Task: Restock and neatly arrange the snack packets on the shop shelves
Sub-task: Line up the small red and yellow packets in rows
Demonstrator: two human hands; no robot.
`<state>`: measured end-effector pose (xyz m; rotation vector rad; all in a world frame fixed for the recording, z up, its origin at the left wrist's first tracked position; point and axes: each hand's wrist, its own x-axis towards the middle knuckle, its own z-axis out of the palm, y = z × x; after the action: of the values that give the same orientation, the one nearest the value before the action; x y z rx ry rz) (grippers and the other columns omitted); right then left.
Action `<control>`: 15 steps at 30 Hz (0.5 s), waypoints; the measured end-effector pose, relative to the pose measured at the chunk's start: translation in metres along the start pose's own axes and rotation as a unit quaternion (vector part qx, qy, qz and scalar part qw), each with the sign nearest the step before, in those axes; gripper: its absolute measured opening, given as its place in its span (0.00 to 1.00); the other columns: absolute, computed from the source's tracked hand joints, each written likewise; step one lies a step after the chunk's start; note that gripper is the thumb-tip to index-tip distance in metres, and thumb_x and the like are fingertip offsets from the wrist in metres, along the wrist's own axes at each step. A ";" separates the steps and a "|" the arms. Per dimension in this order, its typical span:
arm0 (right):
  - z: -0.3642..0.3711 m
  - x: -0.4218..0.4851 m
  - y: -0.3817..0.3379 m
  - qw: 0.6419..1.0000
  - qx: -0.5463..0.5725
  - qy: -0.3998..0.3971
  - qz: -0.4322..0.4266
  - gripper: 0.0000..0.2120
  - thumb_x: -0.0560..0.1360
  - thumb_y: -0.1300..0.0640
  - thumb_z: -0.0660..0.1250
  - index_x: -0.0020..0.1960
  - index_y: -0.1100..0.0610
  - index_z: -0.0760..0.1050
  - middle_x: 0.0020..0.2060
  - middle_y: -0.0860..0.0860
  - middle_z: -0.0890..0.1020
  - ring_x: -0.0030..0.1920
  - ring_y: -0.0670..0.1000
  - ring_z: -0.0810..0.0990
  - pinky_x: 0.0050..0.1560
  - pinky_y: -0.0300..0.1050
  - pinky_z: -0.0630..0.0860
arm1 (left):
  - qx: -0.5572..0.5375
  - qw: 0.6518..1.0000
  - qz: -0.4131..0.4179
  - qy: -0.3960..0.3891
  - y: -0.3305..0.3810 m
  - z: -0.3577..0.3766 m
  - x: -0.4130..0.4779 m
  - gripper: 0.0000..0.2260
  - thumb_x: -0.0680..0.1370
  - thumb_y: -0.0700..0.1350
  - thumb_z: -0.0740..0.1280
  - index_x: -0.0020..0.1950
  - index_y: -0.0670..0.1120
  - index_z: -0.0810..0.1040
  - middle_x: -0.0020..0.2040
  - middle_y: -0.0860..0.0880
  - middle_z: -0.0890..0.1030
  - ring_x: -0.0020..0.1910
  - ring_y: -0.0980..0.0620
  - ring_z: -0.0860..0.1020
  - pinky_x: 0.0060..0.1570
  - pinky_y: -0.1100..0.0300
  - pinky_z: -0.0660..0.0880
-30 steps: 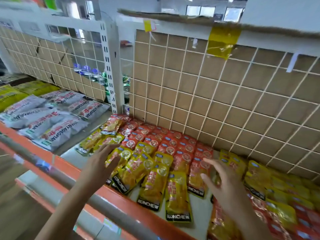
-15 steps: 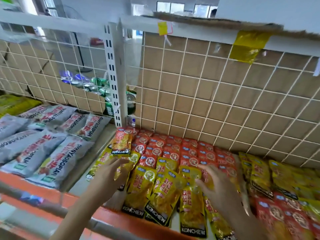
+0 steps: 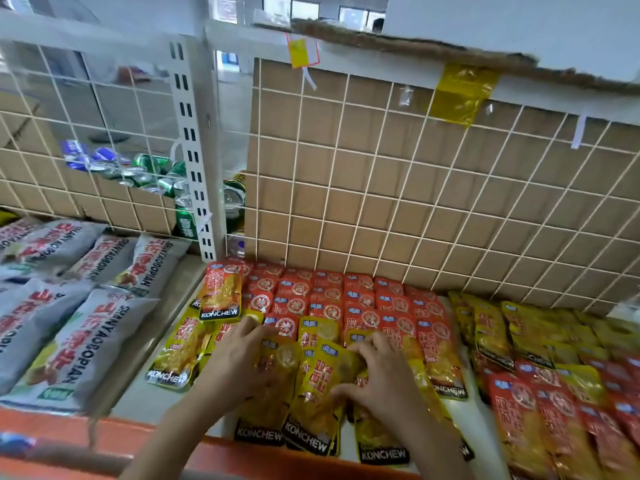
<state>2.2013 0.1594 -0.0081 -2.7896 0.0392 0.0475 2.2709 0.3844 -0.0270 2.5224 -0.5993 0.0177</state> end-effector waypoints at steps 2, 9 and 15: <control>0.000 0.000 -0.002 1.000 0.013 0.025 -0.014 0.34 0.63 0.31 0.66 0.63 0.46 0.68 0.51 0.40 0.61 0.59 0.44 0.63 0.62 0.38 0.62 | -0.041 0.999 -0.010 -0.011 0.002 0.000 0.000 0.29 0.67 0.43 0.76 0.65 0.50 0.71 0.55 0.52 0.68 0.52 0.52 0.72 0.47 0.62 0.70; 0.001 -0.002 -0.012 0.985 0.171 0.031 -0.010 0.20 0.68 0.45 0.73 0.55 0.46 0.68 0.49 0.39 0.74 0.50 0.41 0.73 0.48 0.30 0.68 | -0.214 0.975 -0.062 0.006 0.004 -0.002 -0.003 0.24 0.67 0.36 0.75 0.57 0.55 0.74 0.48 0.53 0.79 0.44 0.54 0.79 0.40 0.66 0.77; 0.002 -0.005 -0.013 0.935 0.350 0.047 0.008 0.13 0.71 0.58 0.71 0.49 0.46 0.69 0.41 0.46 0.79 0.36 0.41 0.76 0.38 0.33 0.73 | -0.303 0.947 -0.087 0.069 0.002 -0.015 -0.008 0.13 0.70 0.38 0.74 0.49 0.52 0.77 0.38 0.47 0.82 0.34 0.49 0.81 0.31 0.52 0.80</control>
<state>2.1969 0.1724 -0.0052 -2.0739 0.0839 -0.0830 2.2638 0.3935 -0.0144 1.9434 -0.2663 -0.0486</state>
